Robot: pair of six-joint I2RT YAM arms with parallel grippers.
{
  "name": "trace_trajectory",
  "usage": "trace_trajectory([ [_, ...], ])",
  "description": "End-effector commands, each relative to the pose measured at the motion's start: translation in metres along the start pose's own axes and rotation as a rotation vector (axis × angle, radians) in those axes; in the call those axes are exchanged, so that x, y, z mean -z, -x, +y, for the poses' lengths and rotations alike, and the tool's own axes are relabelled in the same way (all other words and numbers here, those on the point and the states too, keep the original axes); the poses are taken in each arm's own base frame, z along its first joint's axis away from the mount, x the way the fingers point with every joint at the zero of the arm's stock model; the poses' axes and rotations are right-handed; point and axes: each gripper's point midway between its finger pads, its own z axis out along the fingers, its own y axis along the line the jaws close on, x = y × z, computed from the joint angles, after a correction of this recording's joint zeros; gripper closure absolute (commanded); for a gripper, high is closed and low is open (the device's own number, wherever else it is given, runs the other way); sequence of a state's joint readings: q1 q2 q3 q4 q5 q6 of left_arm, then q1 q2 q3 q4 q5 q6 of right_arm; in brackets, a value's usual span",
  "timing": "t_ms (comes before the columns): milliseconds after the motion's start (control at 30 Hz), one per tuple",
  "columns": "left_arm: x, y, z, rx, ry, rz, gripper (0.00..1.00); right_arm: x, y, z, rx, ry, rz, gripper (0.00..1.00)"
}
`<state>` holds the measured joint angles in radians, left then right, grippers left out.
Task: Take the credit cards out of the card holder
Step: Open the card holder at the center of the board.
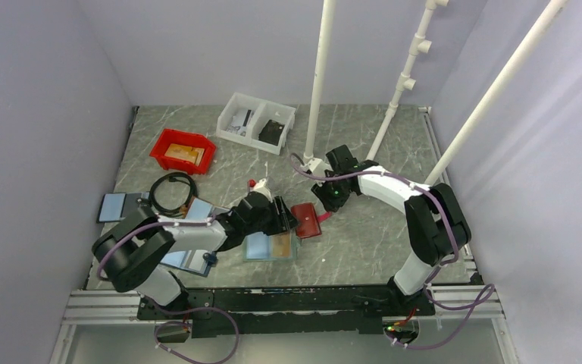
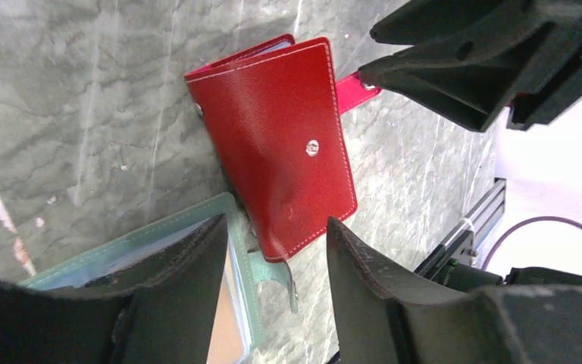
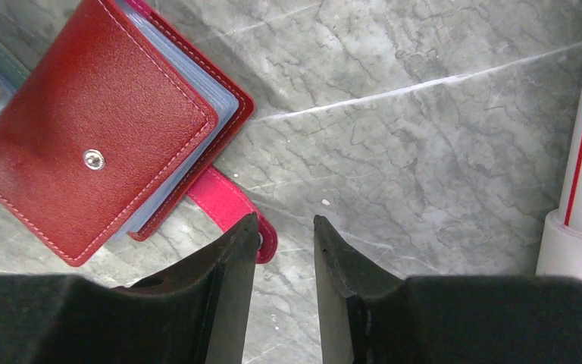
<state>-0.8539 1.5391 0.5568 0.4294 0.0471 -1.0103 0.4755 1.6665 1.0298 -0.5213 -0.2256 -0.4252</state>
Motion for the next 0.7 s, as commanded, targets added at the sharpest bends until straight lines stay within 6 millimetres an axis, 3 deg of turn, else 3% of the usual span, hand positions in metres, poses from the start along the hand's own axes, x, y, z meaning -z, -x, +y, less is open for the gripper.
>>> trace_trajectory([
  [0,0.019,0.025,-0.012,-0.129,0.035,-0.052,0.43,0.008,0.018,0.001,-0.053,0.049,-0.059,0.64],
  [233,0.066,0.046,-0.029,-0.224,-0.019,-0.157,0.39,0.011,0.021,0.008,-0.077,0.120,-0.076,0.62],
  [300,0.081,0.047,-0.033,-0.217,-0.051,-0.187,0.29,0.011,0.022,0.011,-0.076,0.141,-0.081,0.61],
  [400,0.099,0.046,-0.028,-0.189,-0.077,-0.223,0.03,0.014,0.024,0.014,-0.066,0.162,-0.090,0.61],
  [433,0.103,0.044,-0.026,-0.179,-0.084,-0.229,0.01,0.015,0.025,0.015,-0.063,0.165,-0.092,0.60],
  [667,0.120,0.030,-0.026,-0.211,-0.138,-0.180,0.00,0.017,0.024,0.013,-0.063,0.164,-0.096,0.57],
])
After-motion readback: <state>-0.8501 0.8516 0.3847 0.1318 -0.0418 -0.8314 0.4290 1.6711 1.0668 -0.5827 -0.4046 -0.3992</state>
